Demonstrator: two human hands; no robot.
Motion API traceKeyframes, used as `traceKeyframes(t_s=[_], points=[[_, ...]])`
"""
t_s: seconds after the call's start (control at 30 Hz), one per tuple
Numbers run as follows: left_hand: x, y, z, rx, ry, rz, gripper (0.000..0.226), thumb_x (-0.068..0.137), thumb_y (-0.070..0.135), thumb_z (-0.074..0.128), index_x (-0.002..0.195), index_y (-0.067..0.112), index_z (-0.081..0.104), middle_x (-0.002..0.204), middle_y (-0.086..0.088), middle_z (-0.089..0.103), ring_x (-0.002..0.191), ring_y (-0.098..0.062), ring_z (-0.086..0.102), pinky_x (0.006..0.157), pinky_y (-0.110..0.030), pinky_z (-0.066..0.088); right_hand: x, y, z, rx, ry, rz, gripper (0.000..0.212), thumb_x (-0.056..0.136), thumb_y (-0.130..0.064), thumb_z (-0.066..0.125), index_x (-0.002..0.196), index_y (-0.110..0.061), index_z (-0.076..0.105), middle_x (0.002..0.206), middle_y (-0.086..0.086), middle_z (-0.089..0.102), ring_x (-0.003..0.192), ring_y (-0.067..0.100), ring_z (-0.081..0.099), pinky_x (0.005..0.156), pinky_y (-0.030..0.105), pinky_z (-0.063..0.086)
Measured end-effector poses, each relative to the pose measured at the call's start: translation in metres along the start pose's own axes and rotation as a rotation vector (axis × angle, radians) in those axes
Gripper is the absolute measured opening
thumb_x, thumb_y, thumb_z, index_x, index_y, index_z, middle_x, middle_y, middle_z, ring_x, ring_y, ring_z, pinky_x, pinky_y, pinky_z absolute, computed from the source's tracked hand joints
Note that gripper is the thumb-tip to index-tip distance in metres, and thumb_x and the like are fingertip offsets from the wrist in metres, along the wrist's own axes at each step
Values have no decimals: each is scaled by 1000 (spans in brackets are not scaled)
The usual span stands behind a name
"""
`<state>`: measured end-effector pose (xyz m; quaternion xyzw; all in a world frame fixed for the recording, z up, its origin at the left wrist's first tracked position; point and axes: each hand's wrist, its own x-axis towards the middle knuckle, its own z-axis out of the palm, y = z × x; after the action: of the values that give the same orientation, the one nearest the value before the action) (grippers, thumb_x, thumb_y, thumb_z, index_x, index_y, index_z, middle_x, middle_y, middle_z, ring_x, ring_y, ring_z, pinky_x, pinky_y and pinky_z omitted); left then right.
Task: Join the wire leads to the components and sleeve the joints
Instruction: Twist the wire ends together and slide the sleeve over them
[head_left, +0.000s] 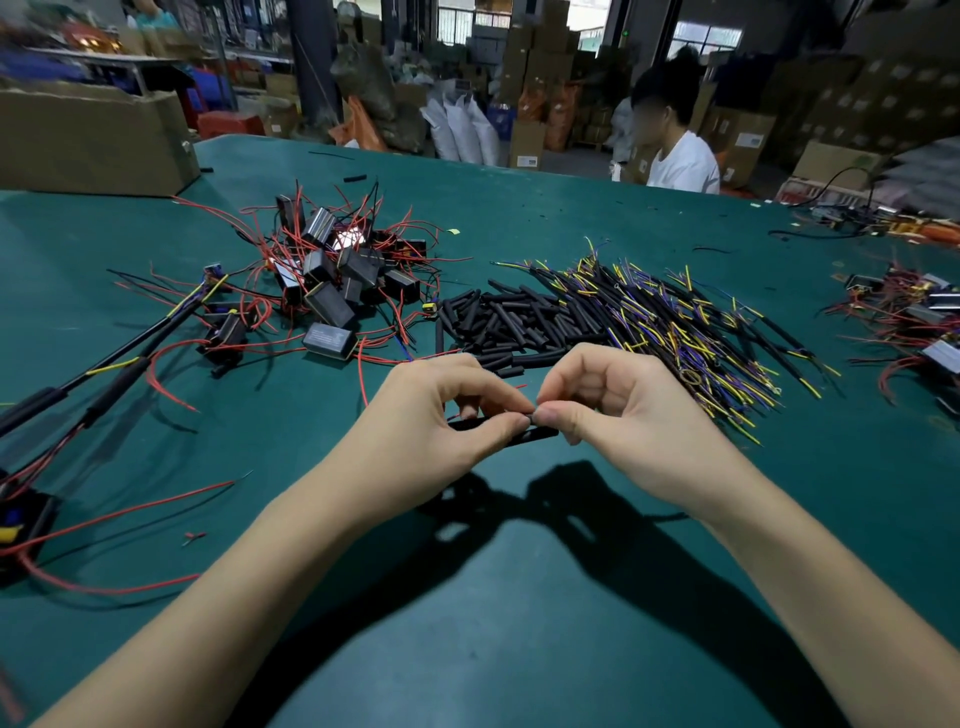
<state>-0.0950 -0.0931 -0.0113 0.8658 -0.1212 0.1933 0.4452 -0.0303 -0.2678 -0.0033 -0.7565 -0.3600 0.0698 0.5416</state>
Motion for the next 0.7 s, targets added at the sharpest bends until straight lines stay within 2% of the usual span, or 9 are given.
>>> traceKeyframes(t_s=[0.13,0.27,0.4,0.53,0.6,0.7], points=[[0,2,2,33,10,2,12,81,8,72,80,20,72,67,14,52,63,1,49,61,-7,32,0,-1,-3,0,-1,17,4,86,-8,66,84,-10,65,79,10,70,65,10,57,63,21,47],[0,1,2,38,56,-20,13,83,8,69,81,21,68,73,13,56,69,2,52,67,-7,34,-2,1,-16,-171,-38,84,3,84,-13,69,83,-15,69,74,-4,69,66,3,56,67,22,45],[-1,-1,-1,30,108,-17,9,82,10,71,82,19,72,76,5,63,70,-3,53,68,-10,37,-2,0,-14,-186,3,27,8,85,-8,68,78,-13,68,66,-12,61,62,-1,49,61,14,38],[-1,-2,-3,50,118,10,9,79,11,75,83,19,77,76,2,64,70,-12,53,70,-21,43,-3,-1,-11,-207,17,-19,9,86,-7,67,79,-12,68,72,3,65,66,5,52,65,17,40],[0,-3,-2,49,121,18,9,79,11,75,84,17,78,76,-1,64,69,-13,53,71,-24,44,-4,-1,-10,-194,25,-29,9,86,-6,66,79,-12,68,73,4,66,67,5,53,66,16,40],[0,-2,-1,41,108,14,9,79,9,75,84,16,78,75,0,63,69,-11,52,70,-22,43,-4,1,-9,-189,16,-49,10,86,-5,66,79,-12,68,73,2,66,67,7,55,68,19,43]])
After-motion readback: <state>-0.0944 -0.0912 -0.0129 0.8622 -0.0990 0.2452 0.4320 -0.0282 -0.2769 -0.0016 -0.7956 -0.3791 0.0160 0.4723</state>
